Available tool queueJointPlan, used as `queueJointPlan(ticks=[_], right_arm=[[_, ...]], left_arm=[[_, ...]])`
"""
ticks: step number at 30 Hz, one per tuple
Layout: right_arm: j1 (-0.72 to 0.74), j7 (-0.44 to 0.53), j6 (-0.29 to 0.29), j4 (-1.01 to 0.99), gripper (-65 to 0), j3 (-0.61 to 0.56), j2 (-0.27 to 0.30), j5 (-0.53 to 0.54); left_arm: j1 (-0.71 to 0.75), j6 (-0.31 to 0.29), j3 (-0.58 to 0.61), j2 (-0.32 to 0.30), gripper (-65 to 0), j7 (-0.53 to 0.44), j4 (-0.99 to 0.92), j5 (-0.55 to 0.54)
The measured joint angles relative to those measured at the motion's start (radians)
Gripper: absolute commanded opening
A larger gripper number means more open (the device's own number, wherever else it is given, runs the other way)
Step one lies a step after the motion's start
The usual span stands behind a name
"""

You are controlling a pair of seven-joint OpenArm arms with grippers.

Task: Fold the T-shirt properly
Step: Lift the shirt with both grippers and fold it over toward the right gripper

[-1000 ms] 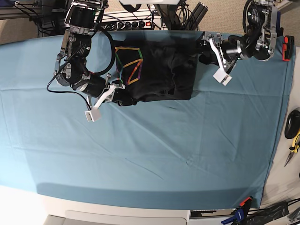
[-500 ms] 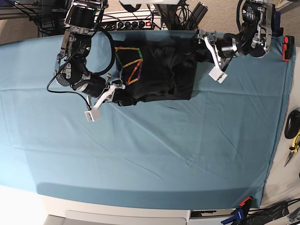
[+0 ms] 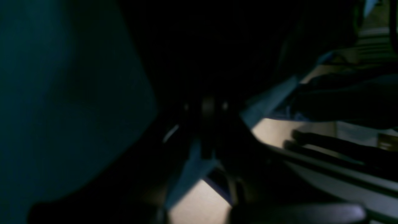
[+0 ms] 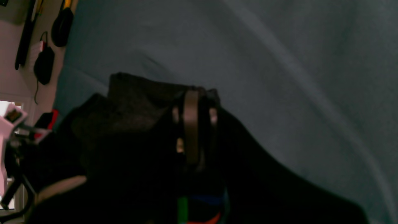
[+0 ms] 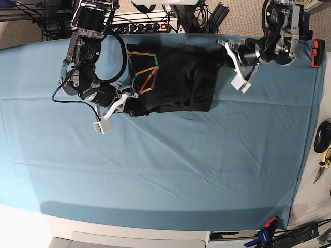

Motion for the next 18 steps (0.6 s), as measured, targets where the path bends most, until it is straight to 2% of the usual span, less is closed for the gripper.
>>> queueJointPlan(ticks=[8,15,18], right_arm=[[-0.055,0.009,0.000,0.001,-65.0,0.001,-0.009,0.032],[-0.172,0.018,0.004,0.060,-65.0,0.005,-0.107,0.067],[-0.209,0.006,0.027,0.091,-65.0,0.004,-0.127,0.091]], left_arm=[[-0.082,0.008,0.000,0.000,-65.0,-0.008,-0.002,0.045],[-0.167,0.008,0.000,-0.003,-65.0,-0.023,-0.004,0.052],[-0.196,0.008,0.013,-0.004,-65.0,-0.030,-0.004,0.067]])
